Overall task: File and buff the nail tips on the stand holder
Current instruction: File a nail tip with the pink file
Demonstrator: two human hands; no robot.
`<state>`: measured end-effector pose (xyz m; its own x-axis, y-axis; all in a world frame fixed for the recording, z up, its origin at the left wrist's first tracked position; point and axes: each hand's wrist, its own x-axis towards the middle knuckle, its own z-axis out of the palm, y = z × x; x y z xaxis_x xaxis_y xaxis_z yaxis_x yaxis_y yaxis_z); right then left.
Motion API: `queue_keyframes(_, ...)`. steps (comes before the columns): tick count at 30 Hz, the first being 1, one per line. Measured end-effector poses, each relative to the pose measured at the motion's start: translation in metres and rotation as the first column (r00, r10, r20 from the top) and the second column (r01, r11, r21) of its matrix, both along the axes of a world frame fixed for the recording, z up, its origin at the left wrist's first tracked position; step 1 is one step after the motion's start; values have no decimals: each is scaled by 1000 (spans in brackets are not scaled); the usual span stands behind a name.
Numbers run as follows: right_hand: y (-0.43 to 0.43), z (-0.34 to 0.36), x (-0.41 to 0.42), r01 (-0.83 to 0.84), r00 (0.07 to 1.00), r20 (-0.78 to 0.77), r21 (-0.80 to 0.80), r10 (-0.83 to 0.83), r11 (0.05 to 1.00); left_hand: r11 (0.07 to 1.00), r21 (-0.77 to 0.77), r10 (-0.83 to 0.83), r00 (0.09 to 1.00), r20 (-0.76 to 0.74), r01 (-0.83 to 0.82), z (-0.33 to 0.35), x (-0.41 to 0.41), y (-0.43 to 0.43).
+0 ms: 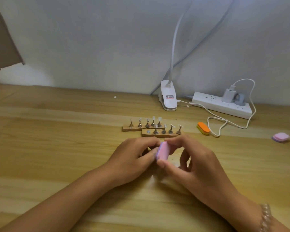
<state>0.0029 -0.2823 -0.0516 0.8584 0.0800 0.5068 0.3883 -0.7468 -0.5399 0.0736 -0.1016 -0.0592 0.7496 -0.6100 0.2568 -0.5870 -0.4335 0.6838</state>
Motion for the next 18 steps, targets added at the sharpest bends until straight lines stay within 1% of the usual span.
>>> queue_keyframes(2, -2, -2, 1, 44, 999, -12, 50, -43, 998, 1000, -16, 4, 1000, 3, -4, 0, 0, 0)
queue_keyframes(3, -2, -2, 2, 61, 998, -8, 46, -61, 997, 1000, -14, 9, 1000, 13, -8, 0, 0, 0)
queue_keyframes(5, 0, -1, 0, 24, 1000, 7, -10, -24, 1000, 1000, 0, 16, 1000, 18, -16, -1, 1, 0)
queue_keyframes(6, 2, 0, 0, 1, 1000, 3, -12, -1, 1000, 1000, 2, 19, 1000, 15, -19, -1, 1, 0)
queue_keyframes(7, 2, -1, 0, 7, 1000, -2, 18, -7, 1000, 1000, 5, 22, 1000, 11, -22, -1, 1, 0)
queue_keyframes(9, -2, 0, 2, 77, 997, 2, 81, -77, 994, 1000, 5, 30, 1000, 7, -30, -1, 0, 0)
queue_keyframes(10, -2, 0, 2, 84, 996, 2, 73, -84, 994, 1000, 5, 28, 1000, 4, -28, -1, 0, 0)
queue_keyframes(12, 1, 0, 1, 6, 1000, -12, 47, -5, 999, 1000, 15, 27, 1000, 6, -27, -1, 0, 0)
queue_keyframes(13, 0, 0, 2, -25, 999, -28, 99, 27, 995, 1000, 7, 29, 1000, -1, -29, -2, 0, 0)
queue_keyframes(14, -3, 0, 3, -12, 999, -46, 209, 22, 978, 1000, -14, 27, 999, -18, -28, -2, 1, 0)
queue_keyframes(15, -8, 0, 6, 42, 998, -62, 329, -22, 943, 999, -39, 22, 999, -38, -23, -3, 2, 0)
queue_keyframes(16, -13, 2, 6, 102, 994, -75, 403, -78, 910, 998, -60, 20, 998, -56, -23, -3, 2, 0)
queue_keyframes(17, -16, 2, 7, 136, 991, -77, 414, -114, 900, 997, -76, 23, 997, -68, -28, -3, 3, 0)
queue_keyframes(18, -16, 2, 7, 137, 990, -73, 377, -118, 916, 996, -90, 23, 997, -74, -30, -3, 3, 0)
